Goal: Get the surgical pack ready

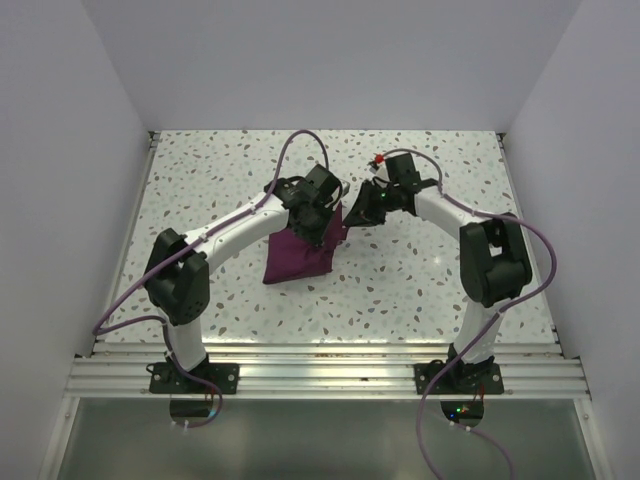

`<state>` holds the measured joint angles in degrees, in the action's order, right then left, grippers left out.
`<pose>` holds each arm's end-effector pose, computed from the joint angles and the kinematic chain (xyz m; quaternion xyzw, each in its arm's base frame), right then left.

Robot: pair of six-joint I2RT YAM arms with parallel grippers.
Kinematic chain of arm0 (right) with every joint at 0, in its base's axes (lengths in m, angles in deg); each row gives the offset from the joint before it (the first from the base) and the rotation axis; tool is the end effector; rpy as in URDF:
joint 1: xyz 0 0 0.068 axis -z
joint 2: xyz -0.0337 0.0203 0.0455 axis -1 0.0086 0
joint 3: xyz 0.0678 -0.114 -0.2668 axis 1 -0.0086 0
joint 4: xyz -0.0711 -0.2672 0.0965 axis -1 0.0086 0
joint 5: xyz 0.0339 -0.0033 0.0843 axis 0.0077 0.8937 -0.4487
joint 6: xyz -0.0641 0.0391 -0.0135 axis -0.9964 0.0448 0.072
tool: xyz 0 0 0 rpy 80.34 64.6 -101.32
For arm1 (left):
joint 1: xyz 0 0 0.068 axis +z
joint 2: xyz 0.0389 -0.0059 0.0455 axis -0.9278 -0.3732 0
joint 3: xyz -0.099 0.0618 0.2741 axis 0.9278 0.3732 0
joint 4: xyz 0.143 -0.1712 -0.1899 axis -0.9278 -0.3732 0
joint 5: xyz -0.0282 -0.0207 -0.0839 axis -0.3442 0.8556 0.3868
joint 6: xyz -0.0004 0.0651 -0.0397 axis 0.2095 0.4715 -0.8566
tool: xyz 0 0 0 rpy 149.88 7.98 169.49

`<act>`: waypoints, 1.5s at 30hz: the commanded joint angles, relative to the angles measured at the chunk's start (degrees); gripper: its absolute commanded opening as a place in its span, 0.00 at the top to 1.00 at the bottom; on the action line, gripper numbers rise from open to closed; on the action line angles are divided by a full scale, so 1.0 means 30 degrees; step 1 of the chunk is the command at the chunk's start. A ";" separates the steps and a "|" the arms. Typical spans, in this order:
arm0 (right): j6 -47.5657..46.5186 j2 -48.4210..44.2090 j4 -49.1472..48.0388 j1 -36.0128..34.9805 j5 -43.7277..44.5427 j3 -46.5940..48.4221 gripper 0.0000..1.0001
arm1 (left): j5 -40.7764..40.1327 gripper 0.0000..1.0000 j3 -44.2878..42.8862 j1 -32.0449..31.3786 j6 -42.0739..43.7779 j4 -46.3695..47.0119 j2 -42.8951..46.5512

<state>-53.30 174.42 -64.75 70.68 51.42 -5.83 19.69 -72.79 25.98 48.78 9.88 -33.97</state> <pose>0.4168 0.1802 0.1916 0.0339 0.9091 0.3867 0.1513 0.3279 -0.2933 0.2539 0.2213 0.9488 -0.0927 0.2052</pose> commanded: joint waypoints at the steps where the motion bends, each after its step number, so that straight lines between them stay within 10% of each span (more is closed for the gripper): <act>1: -0.0201 -0.0693 0.0013 -0.0023 -0.0107 0.0505 0.85 | 0.0476 1.00 -0.0499 0.0090 0.0409 0.1323 0.0573; 18: 0.6364 0.3145 -0.9949 -0.3775 -0.2041 -0.2804 0.88 | 0.1618 1.00 -0.2139 0.0120 0.0204 0.1236 -0.0364; 32: 0.1095 0.0244 -0.3217 0.1061 -0.2014 -0.1785 0.87 | 0.1325 1.00 0.0144 0.0647 0.0350 0.1558 0.0952; 45: 0.5978 0.3494 -0.8480 -0.1104 -0.1458 0.0063 0.89 | 0.2234 1.00 -0.0381 0.0531 0.0233 0.1851 0.0778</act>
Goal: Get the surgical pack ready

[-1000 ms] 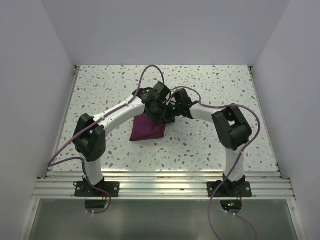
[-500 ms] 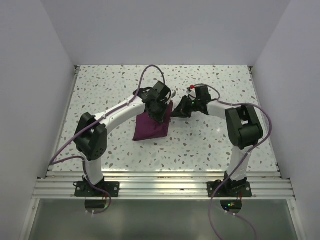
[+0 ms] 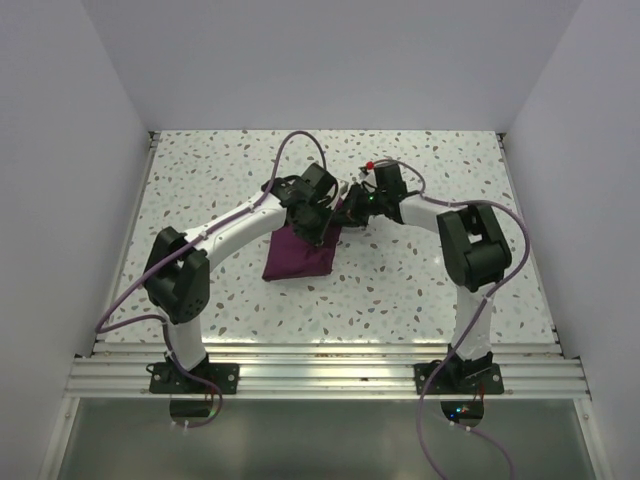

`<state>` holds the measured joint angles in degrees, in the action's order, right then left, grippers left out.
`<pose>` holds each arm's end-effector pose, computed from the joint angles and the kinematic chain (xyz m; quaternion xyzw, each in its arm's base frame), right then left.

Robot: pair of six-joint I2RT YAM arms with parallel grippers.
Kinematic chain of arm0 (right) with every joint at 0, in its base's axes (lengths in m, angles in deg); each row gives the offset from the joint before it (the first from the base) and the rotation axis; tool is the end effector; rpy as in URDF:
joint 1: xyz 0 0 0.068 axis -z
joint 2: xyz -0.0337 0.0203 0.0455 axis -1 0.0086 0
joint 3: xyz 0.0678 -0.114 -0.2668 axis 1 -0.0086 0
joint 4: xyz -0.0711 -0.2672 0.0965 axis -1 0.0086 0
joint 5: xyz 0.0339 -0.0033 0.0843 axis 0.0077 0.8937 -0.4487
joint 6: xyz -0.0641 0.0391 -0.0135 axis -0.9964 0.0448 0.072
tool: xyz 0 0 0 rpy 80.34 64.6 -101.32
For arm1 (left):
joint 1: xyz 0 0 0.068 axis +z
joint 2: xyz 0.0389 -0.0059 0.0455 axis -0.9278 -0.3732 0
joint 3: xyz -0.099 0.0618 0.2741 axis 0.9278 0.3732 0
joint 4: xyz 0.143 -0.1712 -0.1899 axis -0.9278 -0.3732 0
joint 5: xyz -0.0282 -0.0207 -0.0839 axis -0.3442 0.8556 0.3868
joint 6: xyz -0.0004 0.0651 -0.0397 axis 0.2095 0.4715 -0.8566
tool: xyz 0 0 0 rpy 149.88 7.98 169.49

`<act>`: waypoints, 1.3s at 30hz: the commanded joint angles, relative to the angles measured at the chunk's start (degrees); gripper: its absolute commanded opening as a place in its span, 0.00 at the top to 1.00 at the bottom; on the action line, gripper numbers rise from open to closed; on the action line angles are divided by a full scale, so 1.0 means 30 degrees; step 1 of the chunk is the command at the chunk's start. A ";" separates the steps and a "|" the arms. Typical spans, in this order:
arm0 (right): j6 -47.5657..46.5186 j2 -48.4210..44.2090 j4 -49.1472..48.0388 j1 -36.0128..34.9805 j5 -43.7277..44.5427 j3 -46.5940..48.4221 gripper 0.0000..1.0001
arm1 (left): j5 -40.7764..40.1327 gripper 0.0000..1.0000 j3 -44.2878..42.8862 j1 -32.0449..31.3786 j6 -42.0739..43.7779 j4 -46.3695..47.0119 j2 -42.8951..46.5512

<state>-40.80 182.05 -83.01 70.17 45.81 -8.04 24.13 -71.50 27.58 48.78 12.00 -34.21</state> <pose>0.4385 0.1975 0.1485 0.0819 0.8717 0.4634 0.1369 0.3342 -0.2891 0.2467 0.2164 0.9487 -0.1255 0.1932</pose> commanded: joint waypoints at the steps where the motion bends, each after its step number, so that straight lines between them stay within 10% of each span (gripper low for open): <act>1: 0.2657 0.1331 -0.3041 -0.1200 0.0678 0.0886 0.88 | 0.0784 1.00 -0.0870 -0.0031 0.0233 0.1173 0.0800; 7: 0.4776 0.2478 -0.6914 -0.1585 0.1939 -0.0166 0.91 | 0.0755 1.00 -0.1134 -0.0236 0.0379 0.1028 0.0712; 18: -0.0993 -0.0420 0.1110 0.1757 0.0653 0.0272 0.90 | 0.0403 1.00 0.0360 -0.0207 0.0321 0.1320 0.1415; 35: 0.3543 0.2361 -0.4511 -0.2231 -0.0049 -0.0225 0.90 | 0.1106 1.00 -0.0079 -0.0236 0.0409 0.1379 0.0888; 39: 0.0714 0.0489 -0.1270 -0.1029 0.0329 -0.0315 0.90 | 0.1194 1.00 0.0213 -0.0207 0.0438 0.1466 0.0828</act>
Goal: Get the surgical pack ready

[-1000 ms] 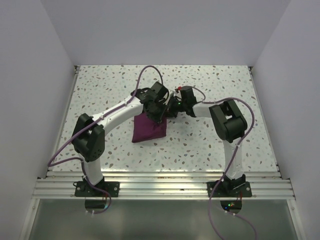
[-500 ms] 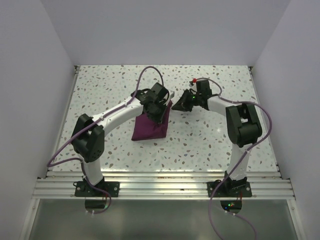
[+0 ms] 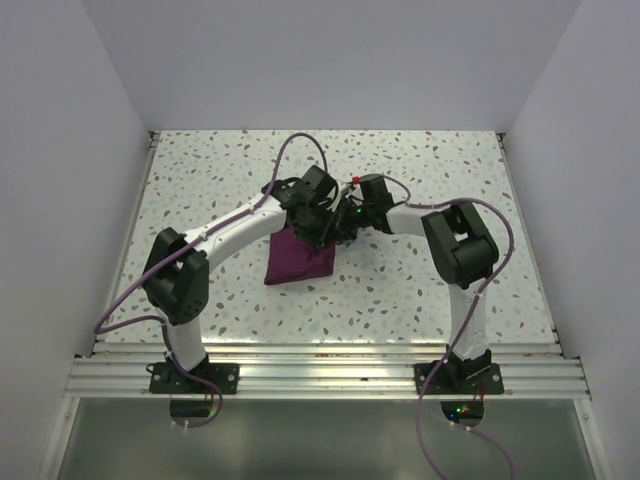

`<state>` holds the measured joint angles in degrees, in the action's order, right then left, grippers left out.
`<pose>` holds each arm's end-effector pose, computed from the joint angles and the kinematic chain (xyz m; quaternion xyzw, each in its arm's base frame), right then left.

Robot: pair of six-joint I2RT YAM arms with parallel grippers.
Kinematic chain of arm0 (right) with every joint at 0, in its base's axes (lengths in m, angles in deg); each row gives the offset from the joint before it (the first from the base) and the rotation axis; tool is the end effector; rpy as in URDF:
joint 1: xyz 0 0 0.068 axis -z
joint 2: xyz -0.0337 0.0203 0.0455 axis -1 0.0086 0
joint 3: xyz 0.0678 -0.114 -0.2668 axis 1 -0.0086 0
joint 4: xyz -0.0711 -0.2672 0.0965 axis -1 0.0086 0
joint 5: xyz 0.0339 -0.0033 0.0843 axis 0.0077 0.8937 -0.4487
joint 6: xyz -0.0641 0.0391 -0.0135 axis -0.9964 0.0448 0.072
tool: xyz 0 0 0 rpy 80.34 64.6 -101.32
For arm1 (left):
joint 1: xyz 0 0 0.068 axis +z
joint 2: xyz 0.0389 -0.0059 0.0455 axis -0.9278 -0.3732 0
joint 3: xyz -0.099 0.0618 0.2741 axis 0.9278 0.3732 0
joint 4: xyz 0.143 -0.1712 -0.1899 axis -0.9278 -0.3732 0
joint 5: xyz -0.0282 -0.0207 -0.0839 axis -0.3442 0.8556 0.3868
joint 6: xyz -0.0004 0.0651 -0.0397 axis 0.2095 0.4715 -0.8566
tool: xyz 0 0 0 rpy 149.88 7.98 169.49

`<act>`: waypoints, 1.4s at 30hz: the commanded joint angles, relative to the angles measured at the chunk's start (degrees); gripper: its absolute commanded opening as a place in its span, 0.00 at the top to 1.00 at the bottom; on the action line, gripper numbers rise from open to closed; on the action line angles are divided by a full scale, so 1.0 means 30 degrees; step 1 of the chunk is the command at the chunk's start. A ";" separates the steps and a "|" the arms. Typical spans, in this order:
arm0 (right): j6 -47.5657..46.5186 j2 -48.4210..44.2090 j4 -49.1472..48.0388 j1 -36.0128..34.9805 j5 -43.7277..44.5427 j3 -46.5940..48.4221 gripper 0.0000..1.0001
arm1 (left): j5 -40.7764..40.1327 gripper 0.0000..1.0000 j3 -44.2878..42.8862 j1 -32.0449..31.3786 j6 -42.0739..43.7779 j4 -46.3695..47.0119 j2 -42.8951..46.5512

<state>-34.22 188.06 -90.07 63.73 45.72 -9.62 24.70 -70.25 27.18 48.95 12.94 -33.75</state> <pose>0.4181 0.2477 0.1021 0.0845 0.8727 0.4743 0.0795 0.3300 -0.2904 0.2436 0.2222 0.9470 -0.1307 0.1918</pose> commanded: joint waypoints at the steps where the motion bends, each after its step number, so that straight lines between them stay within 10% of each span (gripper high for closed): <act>1: -0.1722 -0.2273 0.1731 0.1674 0.0184 0.0065 0.90 | 0.1005 1.00 -0.0144 -0.0105 0.0351 0.1269 0.0676; 13: -0.3454 -0.4888 0.1974 0.1158 -0.1956 -0.2866 0.89 | 0.0800 1.00 -0.0172 -0.0076 0.0175 0.1154 0.0646; 23: 0.2345 -0.1430 -0.4736 -0.0990 -0.2251 -0.3419 0.90 | 0.1385 1.00 -0.0173 -0.0105 -0.0031 0.1241 0.0208; 30: -0.2277 -0.4445 0.3274 0.2992 -0.0989 -0.3485 0.89 | 0.2293 0.73 0.1934 -0.0105 -0.0206 0.2409 0.1377; 42: -0.4976 -0.5826 0.7831 0.3671 -0.0403 -0.0261 0.86 | 0.4079 0.58 0.2202 -0.0134 -0.0880 0.3731 0.2814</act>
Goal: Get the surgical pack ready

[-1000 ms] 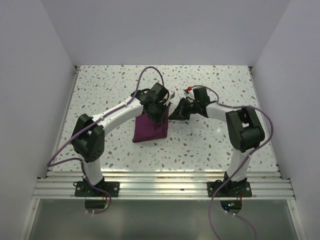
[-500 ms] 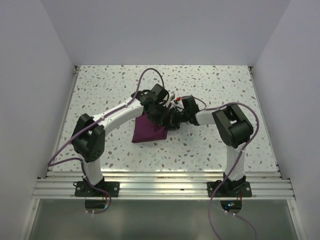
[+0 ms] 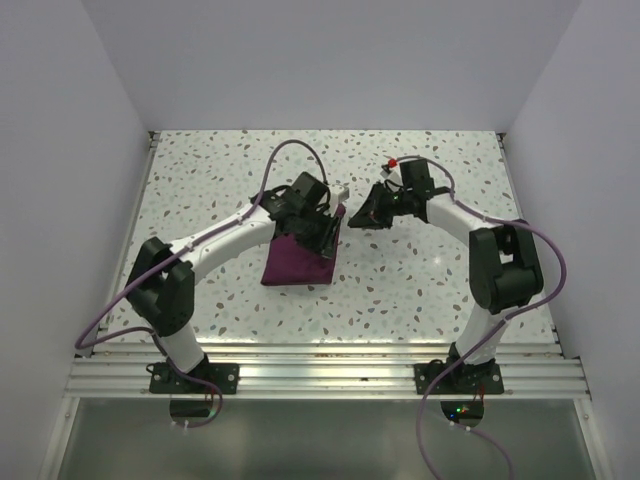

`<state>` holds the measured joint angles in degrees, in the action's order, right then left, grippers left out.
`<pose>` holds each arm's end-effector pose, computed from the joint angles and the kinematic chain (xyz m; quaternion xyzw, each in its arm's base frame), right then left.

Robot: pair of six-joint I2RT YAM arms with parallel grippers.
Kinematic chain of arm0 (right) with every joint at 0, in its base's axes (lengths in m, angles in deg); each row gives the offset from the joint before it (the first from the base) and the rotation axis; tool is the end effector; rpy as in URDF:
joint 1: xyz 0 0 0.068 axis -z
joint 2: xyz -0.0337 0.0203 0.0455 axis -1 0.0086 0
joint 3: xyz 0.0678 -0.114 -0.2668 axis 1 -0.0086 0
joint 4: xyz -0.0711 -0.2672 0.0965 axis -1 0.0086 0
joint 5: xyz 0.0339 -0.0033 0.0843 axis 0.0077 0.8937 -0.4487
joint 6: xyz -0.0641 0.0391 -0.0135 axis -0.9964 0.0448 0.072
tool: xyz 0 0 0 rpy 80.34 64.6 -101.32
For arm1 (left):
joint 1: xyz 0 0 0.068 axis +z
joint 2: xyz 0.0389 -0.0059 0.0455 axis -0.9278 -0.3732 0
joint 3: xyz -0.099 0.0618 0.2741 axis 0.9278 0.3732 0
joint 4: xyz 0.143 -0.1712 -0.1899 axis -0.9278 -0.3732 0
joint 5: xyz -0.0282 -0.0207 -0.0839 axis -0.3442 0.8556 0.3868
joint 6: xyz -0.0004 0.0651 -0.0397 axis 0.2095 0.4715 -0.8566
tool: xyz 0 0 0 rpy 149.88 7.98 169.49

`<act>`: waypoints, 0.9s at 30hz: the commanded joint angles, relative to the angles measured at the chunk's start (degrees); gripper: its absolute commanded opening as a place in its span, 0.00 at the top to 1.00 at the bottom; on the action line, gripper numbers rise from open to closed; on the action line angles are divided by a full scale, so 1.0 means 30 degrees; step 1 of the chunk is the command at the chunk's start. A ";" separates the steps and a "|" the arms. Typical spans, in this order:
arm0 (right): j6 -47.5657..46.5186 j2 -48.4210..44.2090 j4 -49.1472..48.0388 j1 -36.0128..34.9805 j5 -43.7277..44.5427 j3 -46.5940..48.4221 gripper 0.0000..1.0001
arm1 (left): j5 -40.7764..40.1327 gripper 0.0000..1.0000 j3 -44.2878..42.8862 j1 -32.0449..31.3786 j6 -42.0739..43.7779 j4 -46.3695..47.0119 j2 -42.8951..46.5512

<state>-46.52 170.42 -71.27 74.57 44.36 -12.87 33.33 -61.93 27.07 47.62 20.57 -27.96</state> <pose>0.4049 0.1519 0.1915 0.0836 0.8811 0.4454 0.1349 0.3081 -0.2852 0.2442 0.2299 0.9292 -0.2163 0.1921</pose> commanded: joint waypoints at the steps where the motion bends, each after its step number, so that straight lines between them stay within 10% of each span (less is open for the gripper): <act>1: -0.0788 0.0199 0.1507 0.0087 -0.0068 0.0914 0.86 | 0.1290 0.58 -0.0633 -0.0098 -0.0523 0.1189 0.0826; 12: -0.0114 0.1283 0.0717 0.0087 -0.0508 0.1968 0.86 | 0.5185 0.87 0.3050 -0.0127 -0.1431 0.5346 -0.0491; 27: 0.1819 0.3626 -0.0602 -0.0995 -0.0713 0.6362 0.85 | 0.6038 0.91 0.8417 -0.0040 -0.1373 0.8776 0.0209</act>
<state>-43.11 179.45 -70.33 73.76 43.64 1.64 50.97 -39.83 26.81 43.69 44.24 -29.73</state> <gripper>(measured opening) 0.143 0.098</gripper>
